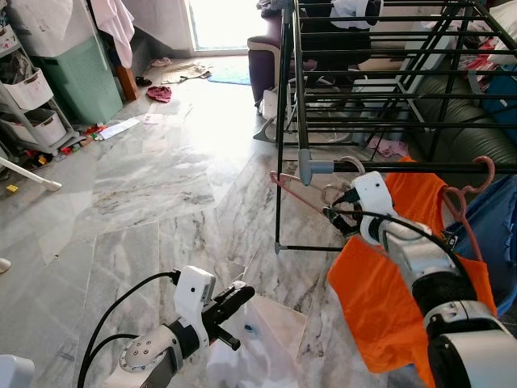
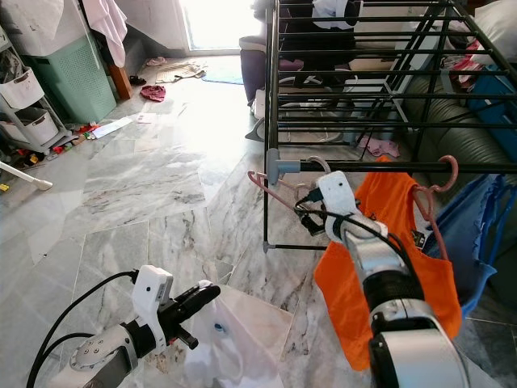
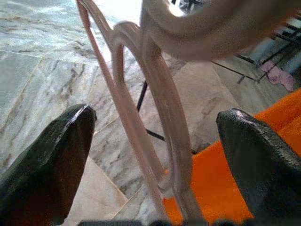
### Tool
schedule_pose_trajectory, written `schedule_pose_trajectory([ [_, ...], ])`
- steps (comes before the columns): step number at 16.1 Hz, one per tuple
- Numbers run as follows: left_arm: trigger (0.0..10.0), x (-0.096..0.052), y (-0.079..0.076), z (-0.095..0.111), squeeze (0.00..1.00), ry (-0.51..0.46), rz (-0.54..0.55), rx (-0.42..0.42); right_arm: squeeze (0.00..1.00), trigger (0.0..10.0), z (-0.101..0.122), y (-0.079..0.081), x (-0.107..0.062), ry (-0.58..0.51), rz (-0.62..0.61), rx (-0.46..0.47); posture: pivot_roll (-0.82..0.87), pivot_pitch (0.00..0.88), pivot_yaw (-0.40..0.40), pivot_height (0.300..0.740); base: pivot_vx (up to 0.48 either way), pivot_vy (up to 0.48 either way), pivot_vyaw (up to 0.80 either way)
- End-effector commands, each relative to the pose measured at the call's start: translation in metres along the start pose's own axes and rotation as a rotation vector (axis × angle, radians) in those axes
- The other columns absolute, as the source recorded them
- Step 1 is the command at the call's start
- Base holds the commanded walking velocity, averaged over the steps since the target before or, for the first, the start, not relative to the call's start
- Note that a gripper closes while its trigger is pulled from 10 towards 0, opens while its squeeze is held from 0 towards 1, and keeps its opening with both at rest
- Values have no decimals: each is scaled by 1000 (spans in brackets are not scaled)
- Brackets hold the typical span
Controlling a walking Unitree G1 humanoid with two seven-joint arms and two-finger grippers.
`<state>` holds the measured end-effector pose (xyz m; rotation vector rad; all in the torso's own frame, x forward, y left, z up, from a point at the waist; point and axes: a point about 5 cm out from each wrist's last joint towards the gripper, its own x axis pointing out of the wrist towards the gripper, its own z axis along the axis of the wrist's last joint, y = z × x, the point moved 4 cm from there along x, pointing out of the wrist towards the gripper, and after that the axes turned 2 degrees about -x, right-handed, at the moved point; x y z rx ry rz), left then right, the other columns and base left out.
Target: Hang hanger
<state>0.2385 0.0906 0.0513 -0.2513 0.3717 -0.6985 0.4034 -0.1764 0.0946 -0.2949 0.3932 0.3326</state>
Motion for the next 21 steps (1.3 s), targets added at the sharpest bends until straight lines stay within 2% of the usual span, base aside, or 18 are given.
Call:
schedule_pose_trajectory([
  [1,10000,0,2,1,0,6,-3,10,588,10000,8,2,0,4,54,0,-66,62,29,740,0,0,0],
  [2,10000,-1,2,0,0,8,-3,11,157,10000,8,2,-1,10,80,-17,-65,63,29,740,0,0,0],
  [3,10000,-1,2,0,0,9,-3,11,122,10000,8,2,-2,14,87,-25,-65,63,28,740,0,0,0],
  [4,10000,-1,2,-1,0,13,-3,12,0,10000,7,0,-4,28,108,-39,-66,63,29,740,0,0,0],
  [6,10000,-2,1,-2,0,17,-5,12,0,10000,3,-4,-6,48,121,-52,-68,65,28,740,0,0,0],
  [7,10000,-2,1,-2,0,19,-7,12,0,5922,0,-6,-8,63,126,-59,-68,65,28,740,0,0,0],
  [8,10000,-1,1,-3,0,20,-8,12,0,1020,-2,-7,-8,71,130,-80,-69,65,30,740,0,0,0],
  [9,10000,-1,1,-4,0,20,-7,11,0,0,-2,-7,-8,72,130,-79,-69,66,31,740,0,0,0],
  [13,10000,-1,1,-4,0,20,-7,11,0,0,-2,-7,-8,72,130,-79,-69,66,31,740,0,0,0],
  [15,10000,-1,2,-4,0,27,-6,13,0,0,-7,-2,-7,90,167,-57,-67,66,29,740,0,0,0],
  [21,10000,-2,-1,-3,0,24,-2,14,0,0,-12,-4,-7,117,173,-68,-62,65,23,740,0,0,0],
])
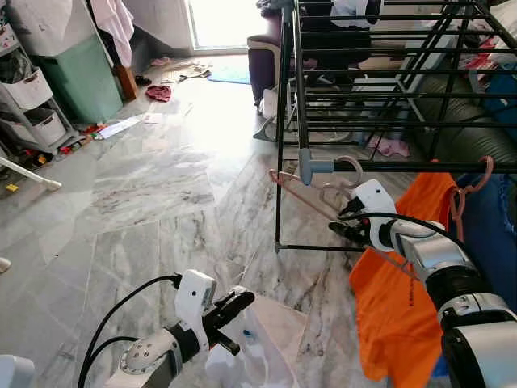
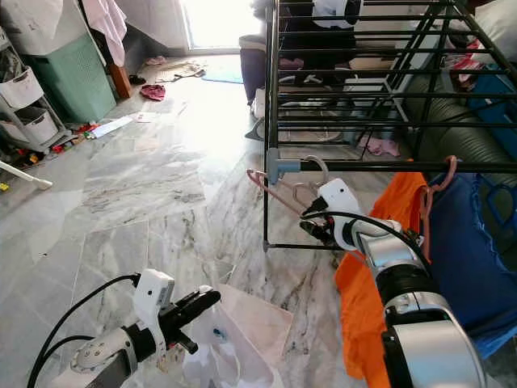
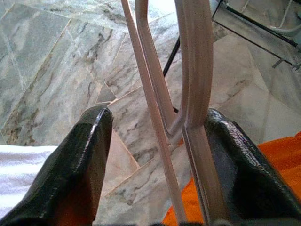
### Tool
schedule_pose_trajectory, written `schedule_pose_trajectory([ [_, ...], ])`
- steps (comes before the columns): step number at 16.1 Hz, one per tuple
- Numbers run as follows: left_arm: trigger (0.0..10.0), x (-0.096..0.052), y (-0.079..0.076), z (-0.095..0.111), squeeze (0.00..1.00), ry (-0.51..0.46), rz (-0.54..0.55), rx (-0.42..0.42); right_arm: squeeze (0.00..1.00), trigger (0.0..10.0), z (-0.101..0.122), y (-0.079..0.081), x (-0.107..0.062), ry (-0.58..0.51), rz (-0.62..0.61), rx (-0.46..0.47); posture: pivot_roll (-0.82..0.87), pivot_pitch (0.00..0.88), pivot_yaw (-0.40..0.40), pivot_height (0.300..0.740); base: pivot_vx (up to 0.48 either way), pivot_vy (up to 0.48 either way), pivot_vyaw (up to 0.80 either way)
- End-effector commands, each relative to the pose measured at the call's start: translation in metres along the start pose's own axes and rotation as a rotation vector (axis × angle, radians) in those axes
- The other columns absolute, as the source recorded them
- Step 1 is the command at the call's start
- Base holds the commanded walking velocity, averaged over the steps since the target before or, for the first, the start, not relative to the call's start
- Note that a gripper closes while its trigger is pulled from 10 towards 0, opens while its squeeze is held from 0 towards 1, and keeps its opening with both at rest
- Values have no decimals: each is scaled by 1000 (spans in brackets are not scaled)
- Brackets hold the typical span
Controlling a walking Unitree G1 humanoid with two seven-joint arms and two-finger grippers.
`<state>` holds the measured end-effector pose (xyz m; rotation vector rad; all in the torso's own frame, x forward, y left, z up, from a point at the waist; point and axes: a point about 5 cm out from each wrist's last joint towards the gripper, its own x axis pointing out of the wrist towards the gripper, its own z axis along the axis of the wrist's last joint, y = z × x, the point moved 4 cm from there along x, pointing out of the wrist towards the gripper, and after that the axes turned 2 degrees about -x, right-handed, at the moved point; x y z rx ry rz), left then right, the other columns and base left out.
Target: Hang hanger
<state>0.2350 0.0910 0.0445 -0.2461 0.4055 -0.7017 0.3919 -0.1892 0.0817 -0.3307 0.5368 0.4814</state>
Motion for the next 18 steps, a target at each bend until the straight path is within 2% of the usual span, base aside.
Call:
schedule_pose_trajectory([
  [1,10000,-1,-1,5,0,-9,-2,21,0,0,7,0,0,-8,12,-23,-62,65,23,740,0,0,0],
  [14,10000,0,-2,6,0,-8,-1,28,0,0,14,0,3,-47,6,-4,-60,61,22,740,0,0,0],
  [16,10000,0,-1,5,0,-4,-2,36,0,0,28,1,3,-145,-12,73,-60,57,22,740,0,0,0],
  [18,10000,1,-1,5,0,-2,-4,38,0,0,34,2,3,-197,-23,150,-59,52,20,740,0,0,0],
])
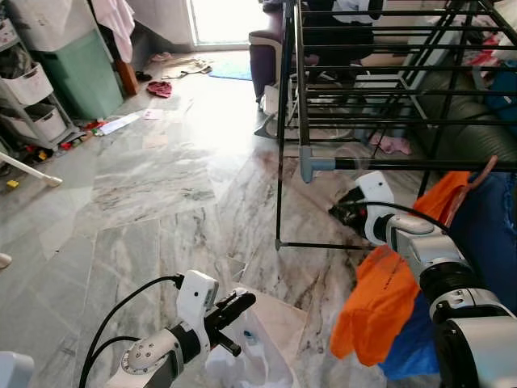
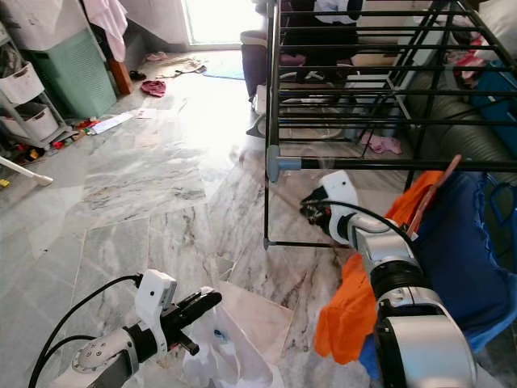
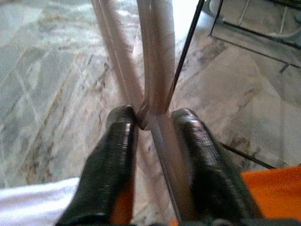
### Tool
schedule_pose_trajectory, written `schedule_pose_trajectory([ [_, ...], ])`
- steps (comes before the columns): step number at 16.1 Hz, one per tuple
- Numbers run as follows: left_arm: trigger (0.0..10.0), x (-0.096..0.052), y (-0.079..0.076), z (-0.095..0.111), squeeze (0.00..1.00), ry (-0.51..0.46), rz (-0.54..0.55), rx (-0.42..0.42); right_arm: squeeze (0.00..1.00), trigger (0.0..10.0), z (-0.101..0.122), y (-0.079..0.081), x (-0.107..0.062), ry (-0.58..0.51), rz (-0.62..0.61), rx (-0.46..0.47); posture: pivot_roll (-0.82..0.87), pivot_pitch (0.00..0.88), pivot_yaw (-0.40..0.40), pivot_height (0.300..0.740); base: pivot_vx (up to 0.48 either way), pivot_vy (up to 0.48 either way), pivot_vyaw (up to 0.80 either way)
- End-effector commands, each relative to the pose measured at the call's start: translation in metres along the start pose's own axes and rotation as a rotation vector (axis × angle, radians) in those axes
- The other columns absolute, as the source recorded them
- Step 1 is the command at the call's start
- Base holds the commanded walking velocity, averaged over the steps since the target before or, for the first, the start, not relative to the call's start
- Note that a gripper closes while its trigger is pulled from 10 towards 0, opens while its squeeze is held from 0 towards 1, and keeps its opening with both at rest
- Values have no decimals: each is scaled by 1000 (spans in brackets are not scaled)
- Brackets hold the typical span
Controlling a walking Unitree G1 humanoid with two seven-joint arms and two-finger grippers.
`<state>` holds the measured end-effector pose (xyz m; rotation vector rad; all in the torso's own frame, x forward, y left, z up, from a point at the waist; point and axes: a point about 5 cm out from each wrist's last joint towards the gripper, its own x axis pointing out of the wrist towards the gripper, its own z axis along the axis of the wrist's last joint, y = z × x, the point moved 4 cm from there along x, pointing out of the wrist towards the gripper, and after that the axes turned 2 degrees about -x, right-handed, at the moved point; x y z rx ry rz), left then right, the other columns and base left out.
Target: Hang hanger
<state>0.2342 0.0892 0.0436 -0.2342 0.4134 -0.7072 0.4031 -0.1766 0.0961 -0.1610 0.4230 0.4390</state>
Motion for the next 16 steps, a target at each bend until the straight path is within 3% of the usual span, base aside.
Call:
schedule_pose_trajectory([
  [1,10000,0,1,6,0,-12,-1,31,0,0,15,4,1,-87,-7,35,-59,50,21,740,0,0,0],
  [6,10000,0,4,5,0,-4,-1,46,0,0,12,25,4,-208,-86,220,-59,38,34,740,0,0,0],
  [9,10000,2,5,3,0,3,-7,55,0,0,4,33,2,-198,-95,228,-62,36,41,740,0,0,0],
  [16,10000,4,11,-5,0,13,0,56,0,0,6,21,-1,-171,-199,211,-59,31,33,740,0,0,0],
])
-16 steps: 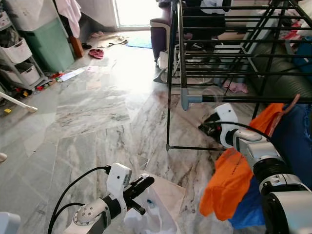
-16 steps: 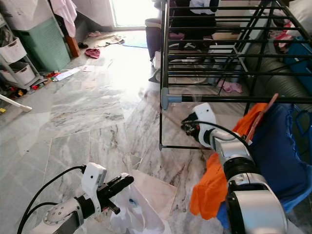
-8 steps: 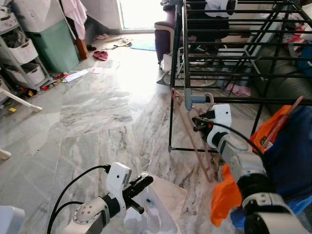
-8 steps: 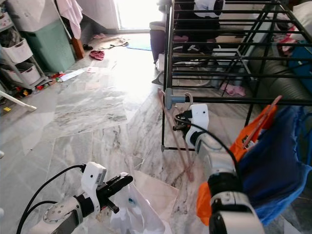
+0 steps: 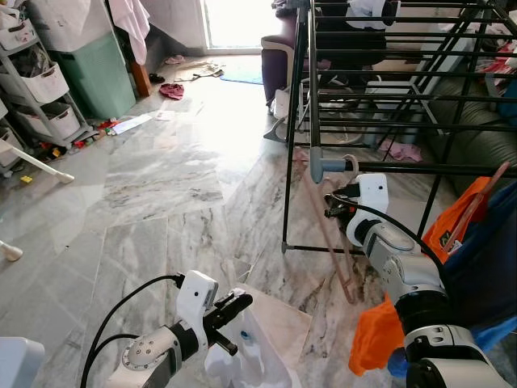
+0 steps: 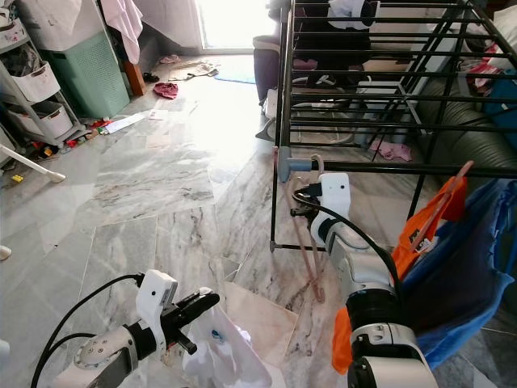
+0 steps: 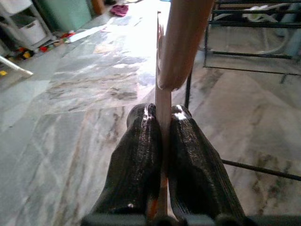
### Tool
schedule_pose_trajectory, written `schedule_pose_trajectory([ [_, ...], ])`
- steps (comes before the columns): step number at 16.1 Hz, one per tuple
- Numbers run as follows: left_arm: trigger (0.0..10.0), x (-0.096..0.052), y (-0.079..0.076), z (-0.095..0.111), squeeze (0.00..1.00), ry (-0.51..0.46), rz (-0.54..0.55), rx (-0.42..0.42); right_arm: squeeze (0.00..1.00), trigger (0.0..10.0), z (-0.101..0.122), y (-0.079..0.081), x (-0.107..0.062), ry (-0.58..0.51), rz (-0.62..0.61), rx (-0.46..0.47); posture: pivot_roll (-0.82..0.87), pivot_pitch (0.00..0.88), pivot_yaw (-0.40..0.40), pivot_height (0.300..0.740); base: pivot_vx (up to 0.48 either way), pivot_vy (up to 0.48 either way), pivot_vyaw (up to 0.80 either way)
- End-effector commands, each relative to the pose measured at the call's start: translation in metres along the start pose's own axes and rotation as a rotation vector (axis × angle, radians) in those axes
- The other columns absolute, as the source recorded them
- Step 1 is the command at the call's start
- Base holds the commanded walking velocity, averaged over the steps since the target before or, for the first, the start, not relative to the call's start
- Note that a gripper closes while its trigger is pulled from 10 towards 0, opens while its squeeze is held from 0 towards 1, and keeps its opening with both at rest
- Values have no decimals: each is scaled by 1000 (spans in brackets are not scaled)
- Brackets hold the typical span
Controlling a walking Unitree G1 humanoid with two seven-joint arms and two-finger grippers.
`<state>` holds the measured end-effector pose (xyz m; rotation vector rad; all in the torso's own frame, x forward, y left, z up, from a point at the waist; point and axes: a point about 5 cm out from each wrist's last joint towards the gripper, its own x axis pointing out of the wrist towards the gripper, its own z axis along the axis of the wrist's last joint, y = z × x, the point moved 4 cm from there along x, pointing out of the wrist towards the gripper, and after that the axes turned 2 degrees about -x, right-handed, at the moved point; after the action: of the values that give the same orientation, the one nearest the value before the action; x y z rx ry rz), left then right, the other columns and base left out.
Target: Hang hanger
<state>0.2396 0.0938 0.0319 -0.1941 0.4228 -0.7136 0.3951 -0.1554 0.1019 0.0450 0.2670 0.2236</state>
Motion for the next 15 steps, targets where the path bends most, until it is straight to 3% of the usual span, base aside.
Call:
schedule_pose_trajectory([
  [1,10000,0,2,1,0,-7,1,25,0,0,3,-6,0,-12,-62,-19,-59,31,34,740,0,0,0],
  [3,10000,2,3,0,0,-9,7,29,0,0,16,-10,-1,-86,-141,-59,-61,29,36,740,0,0,0],
  [4,10000,2,4,0,0,-15,10,31,0,1451,19,-11,-2,-106,-170,-71,-62,29,38,740,0,0,0],
  [6,10000,3,4,1,0,-21,12,32,0,10000,15,-7,-3,-110,-214,-84,-63,28,39,740,0,0,0],
  [10,10000,5,5,0,0,-28,11,38,0,10000,23,7,-7,-201,-237,-198,-64,29,45,740,0,0,0],
  [15,10000,4,2,8,0,-43,7,43,0,10000,6,8,-12,-162,-271,-222,-71,26,43,740,0,0,0],
])
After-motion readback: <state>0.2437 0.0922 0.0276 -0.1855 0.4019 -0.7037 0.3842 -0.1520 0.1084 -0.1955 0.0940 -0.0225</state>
